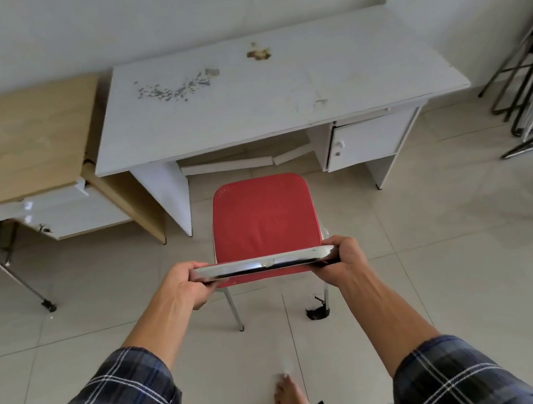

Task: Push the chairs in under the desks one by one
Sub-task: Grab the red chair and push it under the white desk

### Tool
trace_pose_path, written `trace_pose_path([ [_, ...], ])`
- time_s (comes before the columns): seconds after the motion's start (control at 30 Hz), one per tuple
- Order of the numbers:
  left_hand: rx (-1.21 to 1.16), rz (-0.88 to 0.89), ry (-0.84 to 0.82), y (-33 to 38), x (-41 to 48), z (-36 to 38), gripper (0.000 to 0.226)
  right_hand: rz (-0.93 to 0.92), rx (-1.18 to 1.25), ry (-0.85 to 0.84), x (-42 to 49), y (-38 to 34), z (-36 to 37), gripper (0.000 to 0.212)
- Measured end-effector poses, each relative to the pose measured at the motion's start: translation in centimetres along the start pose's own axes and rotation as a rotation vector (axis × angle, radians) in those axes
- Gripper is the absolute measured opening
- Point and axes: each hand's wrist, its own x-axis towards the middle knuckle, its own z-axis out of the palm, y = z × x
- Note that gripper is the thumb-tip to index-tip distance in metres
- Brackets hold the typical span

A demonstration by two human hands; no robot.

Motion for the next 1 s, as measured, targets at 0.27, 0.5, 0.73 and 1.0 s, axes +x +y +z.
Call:
trace_pose_path([
  [0.27,-0.035,0.005,0.052,5.6,2.3,1.7,0.030,0.000,-0.098,-0.001,2.8,0.0,6.4,0.057],
  [0.5,-0.087,0.018,0.033,9.9,3.8,7.0,0.014,-0.008,-0.126,-0.042,6.9,-3.4,12.5,0.048],
  [0.73,-0.148,0.016,0.058,15.2,5.5,12.4,0.013,0.028,-0.147,-0.085,10.2,-6.6,19.8,0.038],
  [1.0,-0.168,0.006,0.093,21.2,7.7,15.4,0.013,0.058,-0.170,-0.098,12.8,-7.3,26.9,0.028],
])
